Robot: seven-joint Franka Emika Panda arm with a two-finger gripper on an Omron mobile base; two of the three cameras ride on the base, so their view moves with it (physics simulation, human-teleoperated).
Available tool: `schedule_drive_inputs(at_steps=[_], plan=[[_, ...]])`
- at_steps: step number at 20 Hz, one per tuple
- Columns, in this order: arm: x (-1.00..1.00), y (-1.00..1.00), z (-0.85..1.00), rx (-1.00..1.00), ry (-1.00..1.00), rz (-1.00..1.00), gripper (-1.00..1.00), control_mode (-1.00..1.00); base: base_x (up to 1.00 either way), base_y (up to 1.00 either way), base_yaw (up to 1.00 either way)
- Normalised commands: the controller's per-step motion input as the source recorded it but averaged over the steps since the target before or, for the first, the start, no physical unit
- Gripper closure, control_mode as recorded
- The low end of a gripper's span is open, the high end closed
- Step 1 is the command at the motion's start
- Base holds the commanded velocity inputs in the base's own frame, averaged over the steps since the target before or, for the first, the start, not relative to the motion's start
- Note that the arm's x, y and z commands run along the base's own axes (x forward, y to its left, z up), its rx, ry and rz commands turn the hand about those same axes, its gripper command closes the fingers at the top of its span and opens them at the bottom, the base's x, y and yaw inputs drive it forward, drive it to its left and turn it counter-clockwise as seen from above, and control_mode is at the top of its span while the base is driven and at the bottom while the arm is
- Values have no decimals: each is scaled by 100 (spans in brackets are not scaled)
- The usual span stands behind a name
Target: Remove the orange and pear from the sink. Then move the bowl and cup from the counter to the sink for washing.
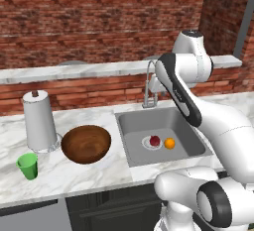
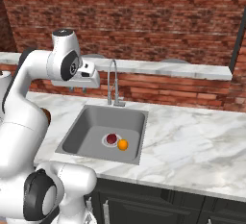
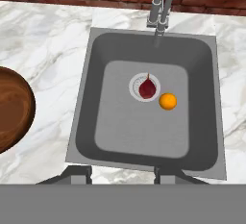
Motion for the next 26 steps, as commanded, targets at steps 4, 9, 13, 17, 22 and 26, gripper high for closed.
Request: schedule_drive_inputs(at_steps=[4, 9, 13, 17, 22, 26], plan=[[-1, 0, -3, 0, 0, 0, -100, -100, 0, 0, 0], [-6, 0, -6, -1, 0, 0, -100, -100, 0, 0, 0], [-9, 0, -7, -6, 0, 0, -100, -100, 0, 0, 0], [-7, -3, -8, -4, 1, 0, -100, -100, 0, 0, 0], [-9, -8, -11, -1, 0, 0, -100, -100, 0, 0, 0], [-11, -10, -11, 0, 0, 0, -100, -100, 0, 0, 0]])
